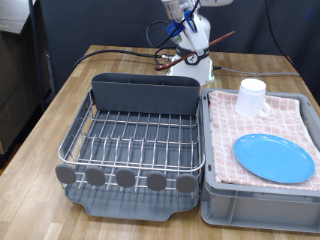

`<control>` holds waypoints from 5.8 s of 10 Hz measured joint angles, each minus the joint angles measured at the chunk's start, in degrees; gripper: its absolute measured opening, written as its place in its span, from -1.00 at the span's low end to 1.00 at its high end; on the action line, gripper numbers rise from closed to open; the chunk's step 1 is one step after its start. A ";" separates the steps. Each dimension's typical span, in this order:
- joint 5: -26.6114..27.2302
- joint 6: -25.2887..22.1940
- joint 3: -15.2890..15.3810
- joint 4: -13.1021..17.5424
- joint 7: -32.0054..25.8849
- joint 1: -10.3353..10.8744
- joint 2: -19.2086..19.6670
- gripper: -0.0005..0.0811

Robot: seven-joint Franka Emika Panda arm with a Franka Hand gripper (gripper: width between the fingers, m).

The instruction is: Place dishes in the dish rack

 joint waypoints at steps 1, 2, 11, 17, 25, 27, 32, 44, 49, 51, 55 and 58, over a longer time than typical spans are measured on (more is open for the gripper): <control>0.44 -0.02 -1.44 0.00 -0.87 -0.02 0.01 -0.78; 1.05 -0.02 -3.19 0.00 -1.94 -0.05 0.11 -0.78; 5.50 1.90 -15.57 0.24 -16.11 0.18 4.69 -0.78; 7.93 3.96 -18.20 2.91 -19.95 1.12 12.02 -0.78; 4.05 9.51 -14.87 3.79 -15.36 1.09 14.66 0.47; -1.50 10.42 -9.92 4.43 -7.40 0.37 14.40 0.84; -12.11 8.56 0.64 5.52 9.19 -2.40 9.72 0.98; -17.06 7.39 8.82 22.06 10.63 -0.89 19.32 0.98; -18.71 7.82 10.37 26.27 7.38 -0.49 23.33 0.98; -18.37 7.23 11.24 27.38 5.19 0.80 23.67 0.98; -15.95 4.51 13.67 30.96 4.14 3.88 26.98 0.98; -17.10 5.07 16.26 32.27 8.25 4.66 29.23 0.98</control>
